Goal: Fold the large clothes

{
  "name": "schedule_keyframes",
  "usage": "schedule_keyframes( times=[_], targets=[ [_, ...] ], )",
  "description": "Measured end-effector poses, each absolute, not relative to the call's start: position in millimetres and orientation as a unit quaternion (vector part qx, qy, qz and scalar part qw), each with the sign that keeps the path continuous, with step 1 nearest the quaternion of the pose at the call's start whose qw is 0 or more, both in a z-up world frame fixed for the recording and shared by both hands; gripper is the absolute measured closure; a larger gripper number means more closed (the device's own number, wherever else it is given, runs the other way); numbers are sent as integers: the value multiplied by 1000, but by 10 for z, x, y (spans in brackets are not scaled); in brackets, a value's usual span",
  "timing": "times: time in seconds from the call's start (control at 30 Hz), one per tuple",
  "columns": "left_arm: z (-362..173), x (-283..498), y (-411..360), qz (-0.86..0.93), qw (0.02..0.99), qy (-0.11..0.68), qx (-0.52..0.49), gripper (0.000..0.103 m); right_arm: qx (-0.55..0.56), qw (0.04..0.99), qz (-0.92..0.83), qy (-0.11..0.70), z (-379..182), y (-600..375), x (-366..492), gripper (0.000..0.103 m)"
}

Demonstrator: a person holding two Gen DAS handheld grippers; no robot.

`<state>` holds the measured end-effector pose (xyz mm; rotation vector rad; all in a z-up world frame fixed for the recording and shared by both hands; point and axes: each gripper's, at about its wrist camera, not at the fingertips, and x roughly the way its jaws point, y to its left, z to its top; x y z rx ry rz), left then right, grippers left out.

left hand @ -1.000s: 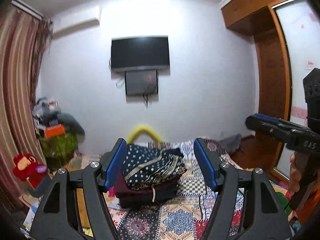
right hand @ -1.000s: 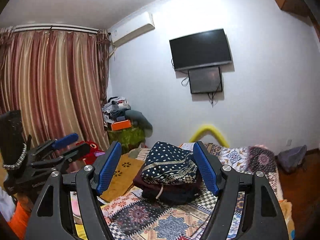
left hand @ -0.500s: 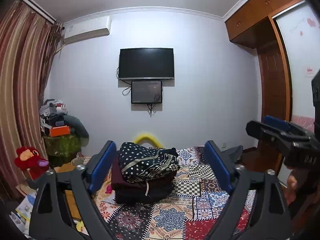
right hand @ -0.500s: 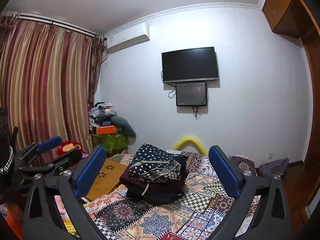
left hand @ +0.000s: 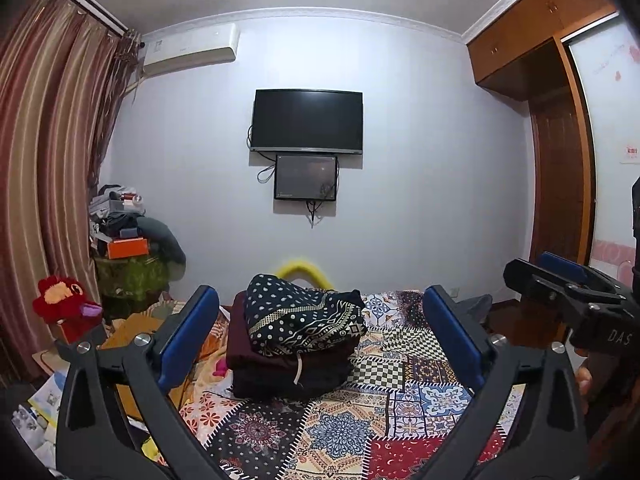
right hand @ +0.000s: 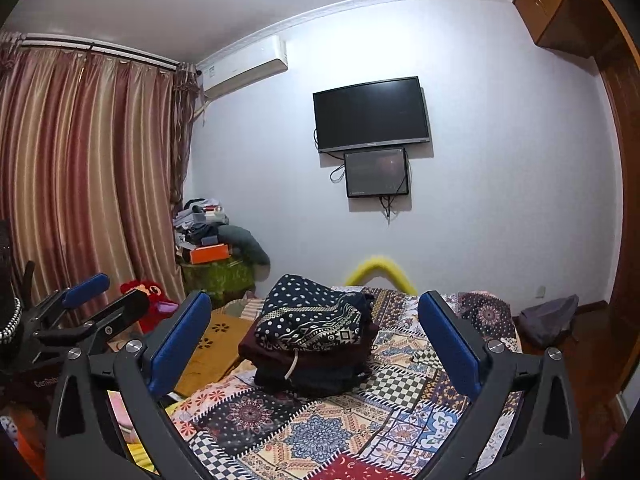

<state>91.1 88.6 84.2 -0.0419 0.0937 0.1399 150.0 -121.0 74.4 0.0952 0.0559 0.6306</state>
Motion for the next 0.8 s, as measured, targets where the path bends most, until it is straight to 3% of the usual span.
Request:
schedule_keyframes(
  times=[0.8],
  targets=[
    [734, 1075, 906, 69, 994, 76, -37, 0, 43, 948, 310, 54, 706, -1214, 1490, 0]
  ],
)
